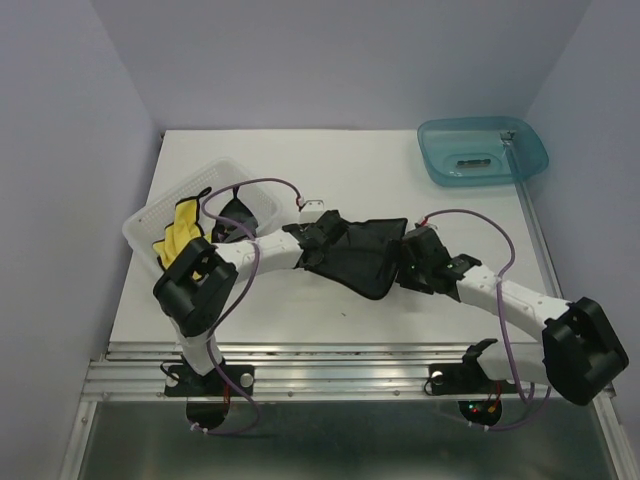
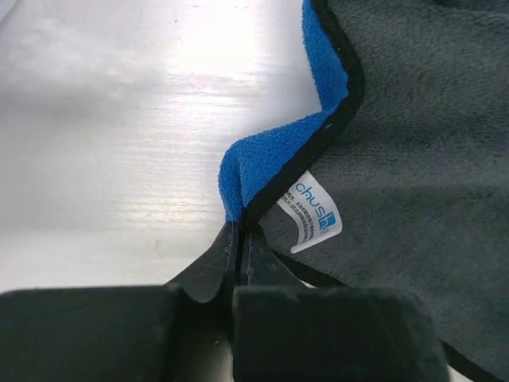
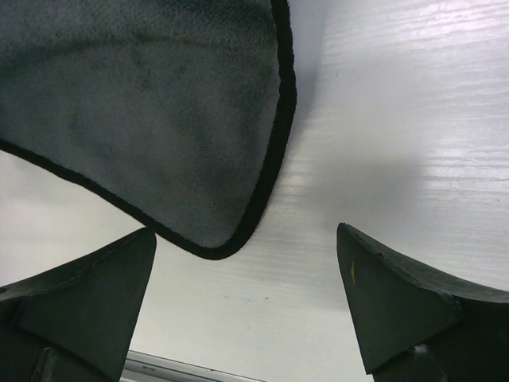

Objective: Fold and stack the towels
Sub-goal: Flatten out the crumpled towel

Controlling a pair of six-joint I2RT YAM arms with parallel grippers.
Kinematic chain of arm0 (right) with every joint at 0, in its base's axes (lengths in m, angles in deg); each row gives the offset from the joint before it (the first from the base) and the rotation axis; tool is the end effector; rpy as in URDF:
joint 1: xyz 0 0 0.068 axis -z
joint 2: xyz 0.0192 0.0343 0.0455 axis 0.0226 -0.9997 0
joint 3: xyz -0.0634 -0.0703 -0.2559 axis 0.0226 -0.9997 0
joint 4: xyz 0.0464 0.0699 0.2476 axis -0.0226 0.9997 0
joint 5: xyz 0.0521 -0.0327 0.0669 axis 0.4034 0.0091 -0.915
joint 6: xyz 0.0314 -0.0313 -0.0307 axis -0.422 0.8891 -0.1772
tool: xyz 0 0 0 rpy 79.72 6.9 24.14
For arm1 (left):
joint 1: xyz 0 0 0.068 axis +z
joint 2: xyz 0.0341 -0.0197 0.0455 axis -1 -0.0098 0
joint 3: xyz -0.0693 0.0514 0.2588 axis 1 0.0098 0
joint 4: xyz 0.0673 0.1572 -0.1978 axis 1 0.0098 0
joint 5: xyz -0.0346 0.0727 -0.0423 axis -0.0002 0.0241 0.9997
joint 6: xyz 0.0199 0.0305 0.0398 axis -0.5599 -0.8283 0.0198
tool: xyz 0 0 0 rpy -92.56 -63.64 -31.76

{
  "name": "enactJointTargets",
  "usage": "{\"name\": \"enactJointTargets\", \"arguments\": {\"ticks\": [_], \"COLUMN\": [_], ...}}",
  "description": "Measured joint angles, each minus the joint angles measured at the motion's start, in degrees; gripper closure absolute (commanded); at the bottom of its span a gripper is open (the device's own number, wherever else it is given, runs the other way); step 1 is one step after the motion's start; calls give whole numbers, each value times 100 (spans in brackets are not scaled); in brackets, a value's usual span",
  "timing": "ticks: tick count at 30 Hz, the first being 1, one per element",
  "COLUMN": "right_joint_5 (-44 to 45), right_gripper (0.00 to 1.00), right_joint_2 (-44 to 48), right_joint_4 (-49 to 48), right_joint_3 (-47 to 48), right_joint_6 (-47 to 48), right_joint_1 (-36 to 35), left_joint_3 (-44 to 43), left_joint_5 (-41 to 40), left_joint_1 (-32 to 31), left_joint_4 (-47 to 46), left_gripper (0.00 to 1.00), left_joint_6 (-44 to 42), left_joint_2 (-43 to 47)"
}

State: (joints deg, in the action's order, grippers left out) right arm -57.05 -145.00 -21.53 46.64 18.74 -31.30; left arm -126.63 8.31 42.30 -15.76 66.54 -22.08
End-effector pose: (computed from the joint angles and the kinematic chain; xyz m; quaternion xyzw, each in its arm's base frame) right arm 0.1962 0.1204 0.1896 0.1019 0.9414 0.1479 0.2855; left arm 0.2534 -0.2498 0.1809 0.0011 0.9388 -0.0229 0.3436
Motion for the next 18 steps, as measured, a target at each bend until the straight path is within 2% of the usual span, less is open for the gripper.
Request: {"name": "enactJointTargets", "arguments": {"ticks": [5, 6, 9, 14, 17, 18], "right_joint_5": [190, 223, 374, 623, 785, 861], "right_gripper": [9, 15, 22, 27, 35, 42], "right_joint_2": [-411, -459, -560, -715, -870, -920], "right_joint_4": [4, 15, 26, 17, 28, 44], "right_joint_3": [0, 0, 0, 39, 146, 177], "right_joint_6": [-149, -195, -334, -529, -638, -686], "right_joint_1": [-269, -302, -420, -560, -640, -664], "left_joint_3": [280, 376, 699, 1272, 1519, 1565], "left_joint_5": [225, 271, 407, 820, 1051, 1097], "left_joint_1": [0, 0, 0, 0, 0, 0], "left_joint_4": [-254, -337, -579, -1045, -1266, -1318], "left_gripper": [100, 100, 100, 100, 100, 100], "left_joint_6": [-37, -37, -35, -28, 15, 28], "left_joint_2": [514, 658, 1064, 1589, 1749, 1766]}}
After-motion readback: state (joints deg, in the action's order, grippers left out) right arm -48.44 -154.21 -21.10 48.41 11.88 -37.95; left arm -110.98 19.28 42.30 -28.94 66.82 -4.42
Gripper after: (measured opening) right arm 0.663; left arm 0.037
